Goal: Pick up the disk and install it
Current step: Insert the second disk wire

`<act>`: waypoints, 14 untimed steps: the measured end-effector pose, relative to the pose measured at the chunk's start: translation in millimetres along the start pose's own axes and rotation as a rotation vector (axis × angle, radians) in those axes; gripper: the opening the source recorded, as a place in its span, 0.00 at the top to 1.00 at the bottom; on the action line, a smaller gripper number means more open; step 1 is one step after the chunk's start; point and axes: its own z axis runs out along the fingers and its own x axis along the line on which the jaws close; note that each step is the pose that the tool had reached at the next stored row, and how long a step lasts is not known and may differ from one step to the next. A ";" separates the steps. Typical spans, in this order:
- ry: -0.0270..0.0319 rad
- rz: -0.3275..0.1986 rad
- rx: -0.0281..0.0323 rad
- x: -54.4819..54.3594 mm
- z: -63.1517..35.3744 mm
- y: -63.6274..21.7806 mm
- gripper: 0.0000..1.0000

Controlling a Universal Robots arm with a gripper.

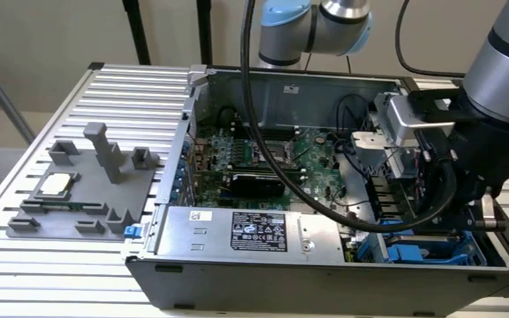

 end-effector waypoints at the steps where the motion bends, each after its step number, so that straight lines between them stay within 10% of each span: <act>1: 0.0001 0.000 0.0000 0.1 -2.0 2.3 0.00; 7: -0.0001 -0.001 0.0002 0.8 -5.7 12.4 0.00; 8: -0.0003 -0.001 0.0002 0.8 -5.6 12.4 1.00; 14: -0.0001 -0.001 0.0002 0.7 -5.7 12.4 1.00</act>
